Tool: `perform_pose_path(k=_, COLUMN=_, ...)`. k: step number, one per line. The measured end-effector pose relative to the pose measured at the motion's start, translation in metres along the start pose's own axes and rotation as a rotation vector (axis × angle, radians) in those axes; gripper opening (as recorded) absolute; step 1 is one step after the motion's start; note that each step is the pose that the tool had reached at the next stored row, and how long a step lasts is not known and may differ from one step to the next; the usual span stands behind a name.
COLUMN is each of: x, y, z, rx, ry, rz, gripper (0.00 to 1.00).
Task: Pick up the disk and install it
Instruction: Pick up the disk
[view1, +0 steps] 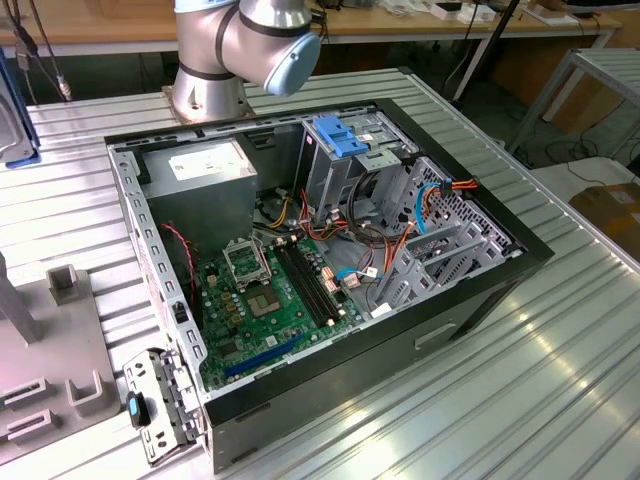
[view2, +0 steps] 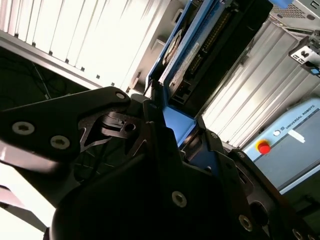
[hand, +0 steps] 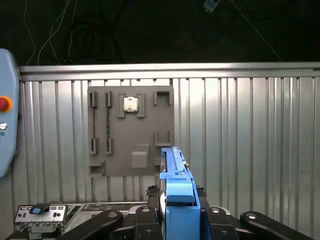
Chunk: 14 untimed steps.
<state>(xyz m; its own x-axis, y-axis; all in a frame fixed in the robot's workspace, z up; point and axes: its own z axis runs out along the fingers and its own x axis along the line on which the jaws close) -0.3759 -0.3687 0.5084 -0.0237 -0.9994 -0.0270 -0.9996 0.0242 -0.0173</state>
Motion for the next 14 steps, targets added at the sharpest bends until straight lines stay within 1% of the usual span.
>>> perform_pose_path(k=3, x=-0.0004, y=-0.0153, z=0.0007, rx=0.0000, ry=0.0000, rz=0.000, gripper=0.37)
perform_pose_path(k=5, x=-0.0005, y=-0.0222, z=0.0012, rx=0.0001, ry=-0.0001, rz=0.000, gripper=0.37)
perform_pose_path(k=6, x=-0.0007, y=-0.0281, z=0.0015, rx=0.0001, ry=0.0000, rz=0.000, gripper=0.37)
perform_pose_path(k=7, x=-0.0008, y=-0.0322, z=0.0016, rx=0.0000, ry=0.0000, rz=0.000, gripper=0.37)
perform_pose_path(k=11, x=-0.0010, y=-0.0433, z=0.0022, rx=0.0000, ry=0.0000, rz=0.000, gripper=0.37)
perform_pose_path(k=12, x=-0.0011, y=-0.0465, z=0.0024, rx=0.0000, ry=0.0000, rz=0.000, gripper=0.37)
perform_pose_path(k=13, x=-0.0012, y=-0.0515, z=0.0026, rx=0.0000, ry=0.0000, rz=0.000, gripper=0.37)
perform_pose_path(k=14, x=-0.0012, y=-0.0538, z=0.0028, rx=0.0001, ry=0.0000, rz=0.000, gripper=0.37)
